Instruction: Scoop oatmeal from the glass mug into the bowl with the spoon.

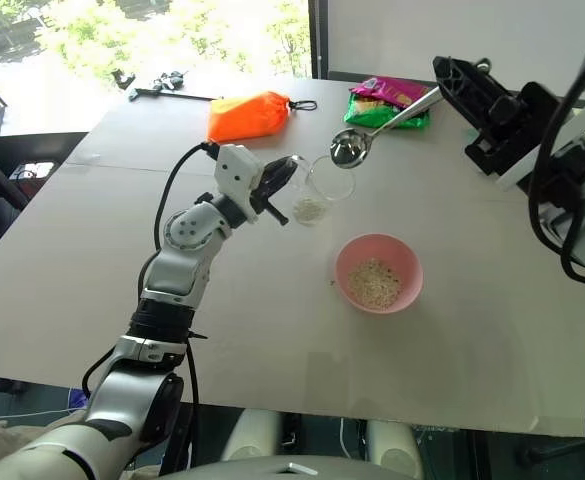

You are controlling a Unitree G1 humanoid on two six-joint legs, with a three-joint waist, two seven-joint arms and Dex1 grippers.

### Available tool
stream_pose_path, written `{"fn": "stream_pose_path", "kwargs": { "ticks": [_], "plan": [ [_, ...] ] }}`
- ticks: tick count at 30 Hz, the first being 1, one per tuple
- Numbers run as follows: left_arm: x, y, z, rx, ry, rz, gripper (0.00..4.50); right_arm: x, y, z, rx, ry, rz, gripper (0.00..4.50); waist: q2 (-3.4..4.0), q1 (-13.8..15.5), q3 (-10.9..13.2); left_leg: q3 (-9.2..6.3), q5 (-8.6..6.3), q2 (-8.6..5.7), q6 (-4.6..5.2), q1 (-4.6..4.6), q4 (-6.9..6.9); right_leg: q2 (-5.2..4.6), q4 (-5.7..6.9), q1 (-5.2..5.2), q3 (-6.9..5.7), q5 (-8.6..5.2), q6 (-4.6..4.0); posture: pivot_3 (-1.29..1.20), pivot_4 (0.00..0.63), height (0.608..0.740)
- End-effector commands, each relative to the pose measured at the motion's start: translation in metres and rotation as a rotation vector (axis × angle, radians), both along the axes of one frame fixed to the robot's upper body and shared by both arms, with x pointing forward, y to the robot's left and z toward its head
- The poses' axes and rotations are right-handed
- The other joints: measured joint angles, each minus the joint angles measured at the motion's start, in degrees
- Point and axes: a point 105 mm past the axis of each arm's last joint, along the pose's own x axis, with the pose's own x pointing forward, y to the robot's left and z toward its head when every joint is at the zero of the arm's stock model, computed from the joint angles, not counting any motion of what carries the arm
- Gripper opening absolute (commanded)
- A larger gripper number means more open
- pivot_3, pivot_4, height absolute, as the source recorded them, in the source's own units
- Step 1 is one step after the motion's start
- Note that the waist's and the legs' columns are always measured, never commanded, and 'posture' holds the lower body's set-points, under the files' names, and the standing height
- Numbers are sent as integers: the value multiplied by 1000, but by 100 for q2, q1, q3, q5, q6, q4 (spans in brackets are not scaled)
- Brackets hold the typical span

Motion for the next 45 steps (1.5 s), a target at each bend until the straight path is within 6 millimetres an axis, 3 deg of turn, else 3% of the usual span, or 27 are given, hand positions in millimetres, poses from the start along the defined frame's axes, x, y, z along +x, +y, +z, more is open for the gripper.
{"fn": "stream_pose_path", "kwargs": {
  "ticks": [1, 7, 10, 15, 18, 20, 23, 26, 31, 34, 37, 45],
  "plan": [
    [-8, 2, 25, -71, -69, 18, 62, 2, 12, 1, -31, -18, 35, 0, 0, -10, 0, 0, 0, 0, 0, -2, 0, 0, -1, -1, 3, 0, 0, 0, 150, 740],
    [-13, 6, 31, -153, -50, 58, 62, 15, 31, -13, -80, -1, 73, 0, 1, -14, 0, -3, -1, 0, 1, -2, 0, 0, 1, -1, 3, 0, 0, 0, 150, 740],
    [-16, 5, 28, -168, -34, 61, 62, 21, 53, -22, -158, -31, 115, 0, 4, -32, -2, -2, -1, 0, 1, 0, 0, 1, 2, -2, 4, 0, 0, 0, 150, 740],
    [-18, 6, 20, -208, 8, 79, 0, 30, 80, -35, -210, -56, 168, 1466, 5, -27, -3, 2, -1, 1, 2, 5, -4, 3, 4, -2, 8, 0, 0, 0, 150, 740],
    [-14, 18, 11, -258, 59, 125, 0, 29, 75, -35, -315, -138, 125, 2824, 6, 5, -2, -1, -1, 0, 2, -5, -3, 2, 0, -5, 2, 0, 0, 0, 150, 740],
    [-7, 34, 1, -305, 103, 190, 0, 19, 62, -29, -312, -219, 125, 3792, 5, 10, -2, -8, -1, -1, 2, -23, 2, -2, -3, -13, -2, 0, 1, 0, 150, 740],
    [-3, 53, -8, -388, 138, 222, 0, 3, 43, -35, -375, -287, 133, 3792, 5, 11, -2, -23, -2, -4, 3, -36, 4, -1, -10, -16, -6, 0, 1, 0, 150, 740],
    [4, 76, -19, -390, 168, 260, 0, -17, 18, -59, -494, -307, 122, 3792, 4, 9, -3, -32, -2, -5, 4, -36, 0, 2, -11, -14, -10, -1, 1, 0, 150, 740],
    [14, 94, -32, -376, 185, 274, 0, -52, -6, -104, -742, -300, 158, 3792, 4, 15, -5, -37, -3, -12, 6, -32, 1, 3, -12, -8, -9, -1, 2, 0, 150, 740],
    [21, 92, -40, -347, 198, 258, 0, -69, -7, -104, -719, -335, 180, 3792, 4, -19, -5, -35, -9, -11, 15, -14, 2, 8, -7, 3, -4, -1, 2, 0, 150, 740],
    [26, 95, -39, -360, 192, 265, 0, -76, -10, -105, -747, -354, 171, 3792, 3, -25, -4, -27, -18, -6, 29, 58, 0, 17, -8, 68, 5, -3, 2, 0, 150, 740],
    [29, 100, -49, -364, 203, 279, 0, -81, -13, -115, -759, -338, 119, 3792, 3, -16, -5, -33, -18, -5, 29, 74, -1, 19, -9, 90, 4, -3, 0, 0, 150, 740]
  ]
}}
